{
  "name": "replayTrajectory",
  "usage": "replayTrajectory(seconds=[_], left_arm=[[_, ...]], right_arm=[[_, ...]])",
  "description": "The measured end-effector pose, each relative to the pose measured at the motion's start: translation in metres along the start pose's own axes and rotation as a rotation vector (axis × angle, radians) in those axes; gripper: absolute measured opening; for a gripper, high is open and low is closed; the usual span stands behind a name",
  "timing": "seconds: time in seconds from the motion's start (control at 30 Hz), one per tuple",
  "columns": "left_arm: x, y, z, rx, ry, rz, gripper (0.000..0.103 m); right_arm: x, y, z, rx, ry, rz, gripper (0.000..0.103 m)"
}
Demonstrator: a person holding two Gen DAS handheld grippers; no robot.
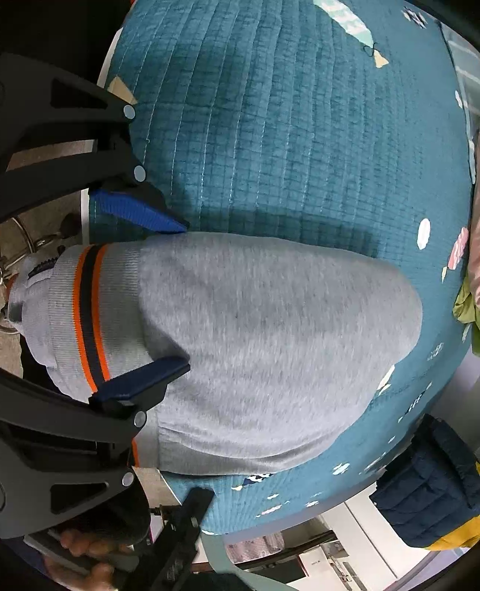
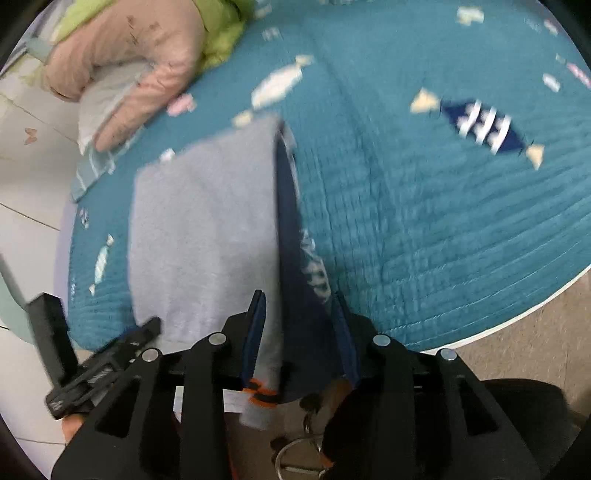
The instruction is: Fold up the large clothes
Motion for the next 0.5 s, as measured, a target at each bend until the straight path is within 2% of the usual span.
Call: replayTrajectory(seconds=[0.07,0.17,0.27,0.33,0.5], left_arm=[[0.001,0.0,-0.001,-0.001,-0.004,-0.002,0.069],[0.004,-0.004,0.002,0.0,-0.008,-0.005,0.071],[0.002,-0.005,-0.001,0.006,-0.02,-0.007,0.073],[0.003,-0.004,-0.001,0.025,-0.035,-0.018,0.073],[0.004,-0.007,-0.012,0.069,-0.091,-0.025,0.074]], right_arm=[[0.0,-0.01,-0.014,-0.036,-0.053,0.038,0.032],[0.006,0.006,-0.029,-0.1,-0.107,-0.034,0.028],[0.006,0.05,-0.027,-0.031,-0.106,-0.15,0.023],[0.005,0.07,-0.02,-0.035,-0.065,-0.183,0.022],[0.008,0.053,-0.015,-0.064,-0.029,-0.168,0.025]])
Point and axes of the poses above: each gripper's, at about its wrist camera, not at the fingertips, and y roughly the way its jaws point, z to its right, x to its underside, the point moved 1 cm from there along y, roughly the way its jaws point, and after that the axes turned 7 degrees about x, right-handed, at the moved point
